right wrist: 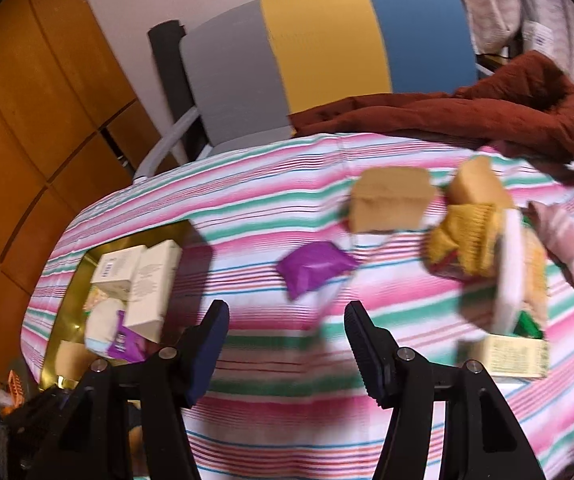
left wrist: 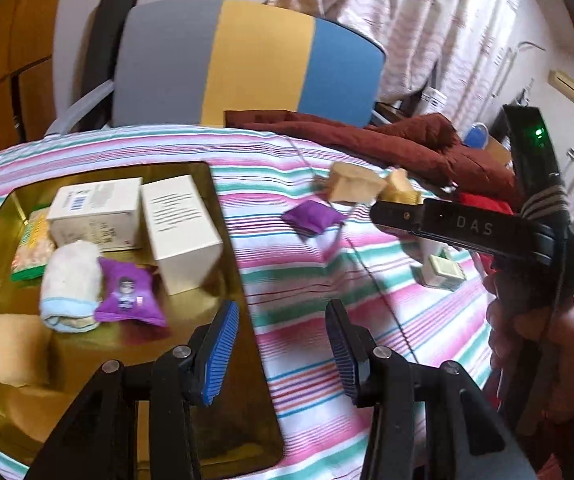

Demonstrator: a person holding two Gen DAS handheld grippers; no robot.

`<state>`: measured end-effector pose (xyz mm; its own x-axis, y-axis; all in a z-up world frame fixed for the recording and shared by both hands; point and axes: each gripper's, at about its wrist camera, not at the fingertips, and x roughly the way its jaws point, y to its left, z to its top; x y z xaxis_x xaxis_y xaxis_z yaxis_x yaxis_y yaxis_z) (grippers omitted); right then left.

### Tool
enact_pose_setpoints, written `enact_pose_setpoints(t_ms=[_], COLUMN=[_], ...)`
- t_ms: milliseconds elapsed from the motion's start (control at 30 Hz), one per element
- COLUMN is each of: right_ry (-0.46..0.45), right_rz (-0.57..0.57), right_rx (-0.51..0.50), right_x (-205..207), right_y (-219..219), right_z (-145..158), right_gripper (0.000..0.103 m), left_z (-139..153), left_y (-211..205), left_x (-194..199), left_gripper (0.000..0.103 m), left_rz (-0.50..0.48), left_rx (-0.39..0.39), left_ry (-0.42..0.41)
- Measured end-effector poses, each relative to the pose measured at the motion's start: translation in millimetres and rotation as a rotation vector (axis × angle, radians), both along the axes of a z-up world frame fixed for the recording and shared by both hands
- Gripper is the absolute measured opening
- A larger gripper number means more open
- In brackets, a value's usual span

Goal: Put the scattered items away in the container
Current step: 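Move both grippers back from the tray toward the pile, then grasp the WEIDAN cracker packet with right gripper while left gripper grasps the purple packet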

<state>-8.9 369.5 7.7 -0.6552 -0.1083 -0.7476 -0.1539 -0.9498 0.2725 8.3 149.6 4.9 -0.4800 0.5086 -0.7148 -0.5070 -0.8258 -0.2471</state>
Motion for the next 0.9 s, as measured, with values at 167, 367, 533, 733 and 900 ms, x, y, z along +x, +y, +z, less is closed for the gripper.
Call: enact_pose_setpoints(t_ms=[167, 367, 533, 733, 900], right_ry=[-0.020, -0.023, -0.035, -0.075, -0.115], right_rz=[-0.084, -0.198, -0.307, -0.362, -0.360], right_rx=[0.022, 0.032, 0.049, 0.019, -0.059], right_x=[19, 34, 42, 33, 13], right_y=[50, 107, 150, 192, 206], right_z=[-6, -7, -8, -22, -48], right_gripper=[0.062, 0.062, 0.062, 0.062, 0.062], left_z=[0, 0, 0, -5, -6], left_y=[14, 32, 43, 54, 65], left_x=[7, 13, 17, 14, 11], left_gripper=[0.046, 0.046, 0.046, 0.048, 0.049], left_rz=[-0.039, -0.090, -0.115, -0.127, -0.146], left_rx=[-0.009, -0.024, -0.046, -0.066, -0.093], left_ry=[0.004, 0.007, 0.018, 0.000, 0.008])
